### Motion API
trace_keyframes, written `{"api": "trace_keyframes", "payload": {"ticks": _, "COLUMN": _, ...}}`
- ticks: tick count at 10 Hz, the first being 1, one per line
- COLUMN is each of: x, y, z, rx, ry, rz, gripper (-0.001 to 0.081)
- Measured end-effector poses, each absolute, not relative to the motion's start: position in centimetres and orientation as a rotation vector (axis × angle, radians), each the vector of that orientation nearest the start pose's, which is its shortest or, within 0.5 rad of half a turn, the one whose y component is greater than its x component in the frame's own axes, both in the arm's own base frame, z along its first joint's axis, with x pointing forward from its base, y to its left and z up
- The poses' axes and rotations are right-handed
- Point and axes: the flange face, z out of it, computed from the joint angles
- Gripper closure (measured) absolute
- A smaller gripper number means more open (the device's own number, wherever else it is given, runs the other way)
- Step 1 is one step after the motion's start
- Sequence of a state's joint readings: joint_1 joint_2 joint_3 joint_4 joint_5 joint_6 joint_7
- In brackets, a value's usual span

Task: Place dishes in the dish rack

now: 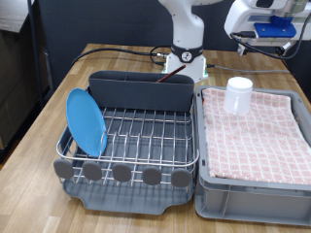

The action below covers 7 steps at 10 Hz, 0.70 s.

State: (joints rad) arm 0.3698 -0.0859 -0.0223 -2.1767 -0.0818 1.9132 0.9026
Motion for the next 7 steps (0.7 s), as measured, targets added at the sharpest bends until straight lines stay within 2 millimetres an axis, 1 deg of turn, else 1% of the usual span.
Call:
{"api": "trace_keyframes", "payload": {"ticks": 1, "x": 47.0, "y": 16.5, "z": 41.0, "rx": -3.171, "ry": 0.881, "rz": 0.158, "gripper": 0.0003}}
{"api": "trace_keyframes", "payload": {"ticks": 4, "x": 46.8, "y": 16.8, "z": 38.5, "rx": -3.106, "ry": 1.024, "rz": 0.186, "gripper": 0.0003}}
{"api": "trace_keyframes", "payload": {"ticks": 7, "x": 45.6, "y": 17.0, "z": 35.9, "rx": -3.051, "ry": 1.158, "rz": 0.221, "gripper": 0.0003}}
